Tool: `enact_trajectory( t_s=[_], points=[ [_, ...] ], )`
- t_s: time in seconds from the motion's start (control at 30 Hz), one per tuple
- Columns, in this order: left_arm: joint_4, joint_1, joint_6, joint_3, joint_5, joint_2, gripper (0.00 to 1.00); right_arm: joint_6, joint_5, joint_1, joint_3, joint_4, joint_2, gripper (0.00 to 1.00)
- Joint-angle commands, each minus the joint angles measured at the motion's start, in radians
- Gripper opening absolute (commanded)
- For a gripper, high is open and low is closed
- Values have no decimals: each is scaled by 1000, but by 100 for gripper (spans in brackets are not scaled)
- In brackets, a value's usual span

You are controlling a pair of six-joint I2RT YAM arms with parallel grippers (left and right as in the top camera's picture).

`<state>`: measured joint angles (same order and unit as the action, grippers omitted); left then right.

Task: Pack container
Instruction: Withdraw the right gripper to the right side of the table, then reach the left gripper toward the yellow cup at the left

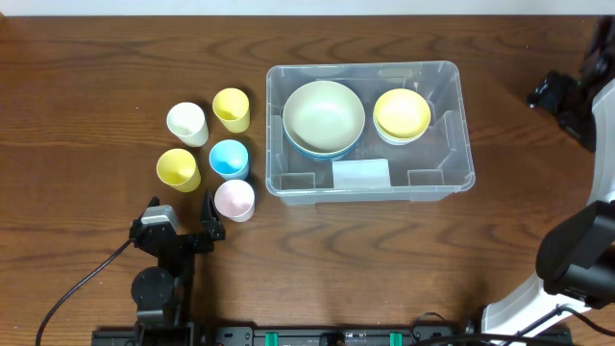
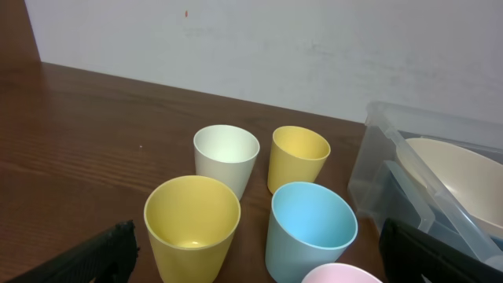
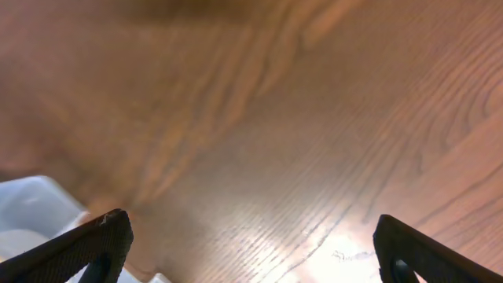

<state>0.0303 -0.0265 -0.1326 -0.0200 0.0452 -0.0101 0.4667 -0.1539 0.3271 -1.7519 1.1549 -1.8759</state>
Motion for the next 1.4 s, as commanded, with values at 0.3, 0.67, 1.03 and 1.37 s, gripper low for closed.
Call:
enact_trajectory(
  t_s=[0.3, 0.67, 1.03, 1.37],
  points=[
    [40, -7, 8, 16, -20, 6, 98, 19, 8, 0, 201, -159, -8, 99],
    [37, -7, 6, 16, -20, 6, 98, 19, 8, 0, 216, -156, -8, 99],
    [-184, -7, -18, -24, 153, 3, 98, 19, 8, 0, 216, -156, -8, 99],
    [191, -43, 71, -533, 22, -447, 98, 19, 8, 0, 216, -156, -8, 99]
  ],
)
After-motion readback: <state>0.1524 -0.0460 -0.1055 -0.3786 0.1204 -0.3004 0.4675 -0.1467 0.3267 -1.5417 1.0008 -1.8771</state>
